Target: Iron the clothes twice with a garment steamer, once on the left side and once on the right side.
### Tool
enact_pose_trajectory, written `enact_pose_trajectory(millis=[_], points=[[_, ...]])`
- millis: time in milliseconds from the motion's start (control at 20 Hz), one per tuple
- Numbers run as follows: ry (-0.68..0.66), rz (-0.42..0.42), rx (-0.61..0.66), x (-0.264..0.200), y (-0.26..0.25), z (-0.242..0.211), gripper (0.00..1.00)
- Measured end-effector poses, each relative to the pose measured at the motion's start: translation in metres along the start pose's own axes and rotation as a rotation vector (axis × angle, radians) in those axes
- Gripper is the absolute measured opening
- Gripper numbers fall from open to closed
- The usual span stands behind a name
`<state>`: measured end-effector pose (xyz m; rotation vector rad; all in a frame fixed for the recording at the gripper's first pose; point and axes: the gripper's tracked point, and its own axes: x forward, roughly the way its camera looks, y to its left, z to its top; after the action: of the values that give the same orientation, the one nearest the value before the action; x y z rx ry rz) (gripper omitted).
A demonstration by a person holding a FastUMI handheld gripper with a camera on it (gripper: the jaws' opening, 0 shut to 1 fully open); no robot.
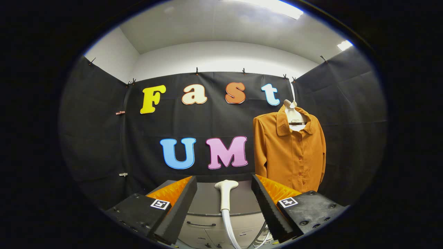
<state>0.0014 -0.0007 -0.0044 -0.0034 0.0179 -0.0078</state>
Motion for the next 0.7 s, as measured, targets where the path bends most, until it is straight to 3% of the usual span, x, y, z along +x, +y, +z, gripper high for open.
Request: enact_pose_trajectory(millis=[700], points=[[0.017, -0.017, -0.008, -0.001, 0.02, -0.007, 0.98]])
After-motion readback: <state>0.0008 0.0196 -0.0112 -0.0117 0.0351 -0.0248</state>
